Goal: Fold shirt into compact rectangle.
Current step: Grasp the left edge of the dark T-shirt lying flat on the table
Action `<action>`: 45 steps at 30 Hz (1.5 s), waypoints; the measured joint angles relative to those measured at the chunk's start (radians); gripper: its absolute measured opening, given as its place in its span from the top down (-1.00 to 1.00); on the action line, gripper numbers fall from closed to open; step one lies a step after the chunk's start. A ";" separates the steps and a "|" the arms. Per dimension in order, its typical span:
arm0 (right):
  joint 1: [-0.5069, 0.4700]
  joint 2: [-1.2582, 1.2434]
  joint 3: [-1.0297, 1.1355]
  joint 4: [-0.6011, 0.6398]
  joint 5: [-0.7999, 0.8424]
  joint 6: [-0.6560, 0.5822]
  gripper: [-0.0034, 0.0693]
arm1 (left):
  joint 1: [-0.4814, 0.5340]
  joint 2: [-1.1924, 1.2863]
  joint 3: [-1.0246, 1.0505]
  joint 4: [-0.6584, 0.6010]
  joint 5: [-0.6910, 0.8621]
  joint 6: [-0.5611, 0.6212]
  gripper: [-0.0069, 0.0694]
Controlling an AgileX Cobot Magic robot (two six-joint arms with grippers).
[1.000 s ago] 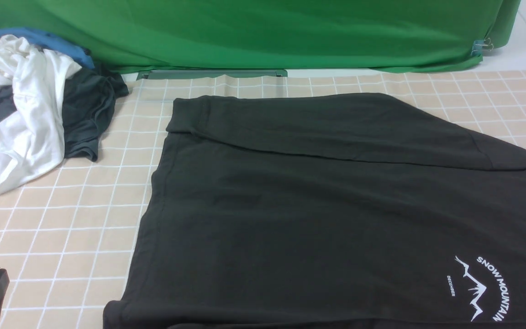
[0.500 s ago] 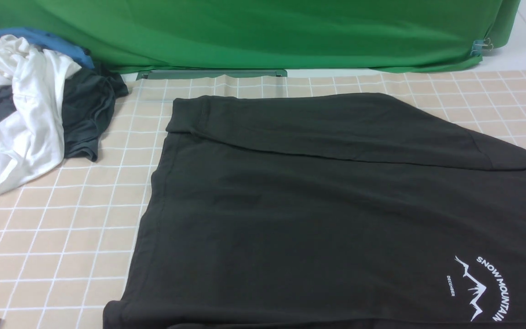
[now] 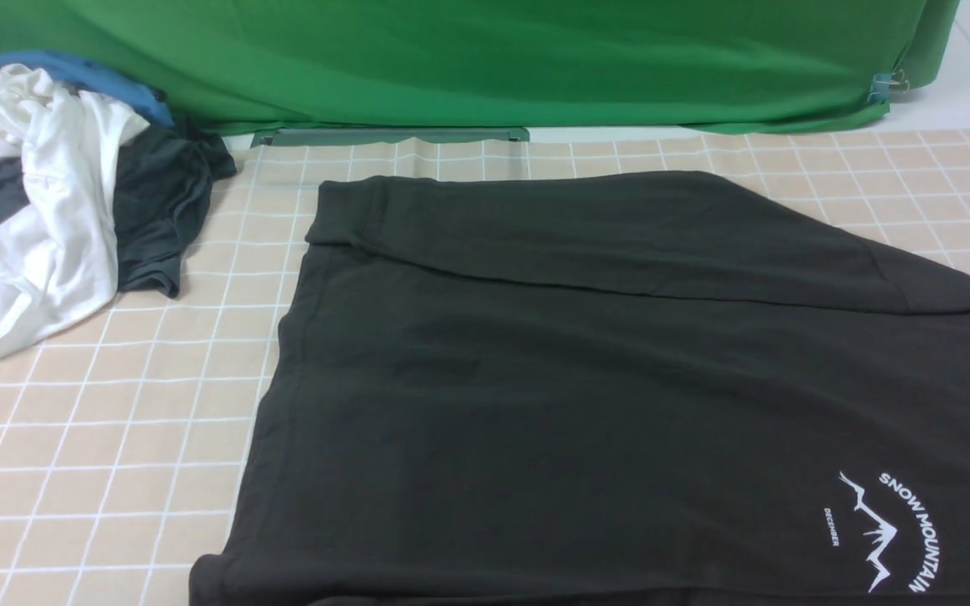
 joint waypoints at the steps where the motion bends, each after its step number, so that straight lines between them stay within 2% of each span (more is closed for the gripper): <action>1: 0.000 0.000 0.000 0.009 -0.049 0.037 0.23 | 0.000 0.004 -0.044 0.016 0.063 -0.030 0.77; 3: 0.000 0.000 0.000 0.019 -0.132 0.084 0.23 | 0.000 0.031 -0.125 0.040 0.186 -0.061 0.77; 6: 0.000 0.000 0.000 0.029 -0.282 0.122 0.23 | 0.000 0.213 -0.401 0.124 0.611 -0.053 0.77; 11: 0.000 0.000 0.000 0.032 -0.381 0.136 0.23 | 0.000 0.564 -0.698 0.083 1.260 0.223 0.77; 15: 0.000 0.000 0.000 0.032 -0.438 0.171 0.23 | 0.000 0.813 -0.749 0.004 1.517 0.384 0.77; 18: 0.000 0.000 0.000 0.033 -0.472 0.211 0.23 | -0.008 0.932 -0.722 -0.047 1.567 0.440 0.78; 20: 0.000 0.000 0.000 0.033 -0.473 0.245 0.23 | -0.063 0.997 -0.652 -0.061 1.567 0.463 0.78; 25: 0.000 0.025 -0.099 0.033 -0.219 0.309 0.51 | -0.210 1.007 -0.564 0.022 1.523 0.361 0.78; 26: 0.000 0.067 -0.184 0.035 -0.075 0.286 0.70 | -0.284 1.007 -0.543 0.068 1.510 0.312 0.78; 27: 0.000 0.089 -0.230 0.035 -0.006 0.266 0.75 | -0.308 1.009 -0.538 0.089 1.507 0.304 0.78; 28: 0.000 0.148 -0.313 0.037 0.106 0.193 0.80 | -0.359 1.016 -0.535 0.115 1.498 0.290 0.78; 29: 0.000 0.157 -0.313 0.038 0.106 0.193 0.80 | -0.359 1.018 -0.535 0.118 1.498 0.290 0.78; 30: 0.000 0.217 -0.396 0.046 0.206 0.124 0.81 | -0.403 1.036 -0.535 0.135 1.485 0.284 0.78; 34: 0.000 0.429 -0.586 0.112 0.389 -0.071 0.81 | -0.484 1.150 -0.535 0.146 1.436 0.281 0.77; 38: 0.000 0.536 -0.634 0.173 0.419 -0.165 0.81 | -0.498 1.269 -0.535 0.186 1.403 0.281 0.72; 44: 0.000 0.610 -0.634 0.228 0.441 -0.211 0.81 | -0.499 1.400 -0.535 0.289 1.313 0.283 0.33; 45: 0.000 0.614 -0.632 0.230 0.442 -0.216 0.81 | -0.499 1.411 -0.535 0.297 1.275 0.283 0.20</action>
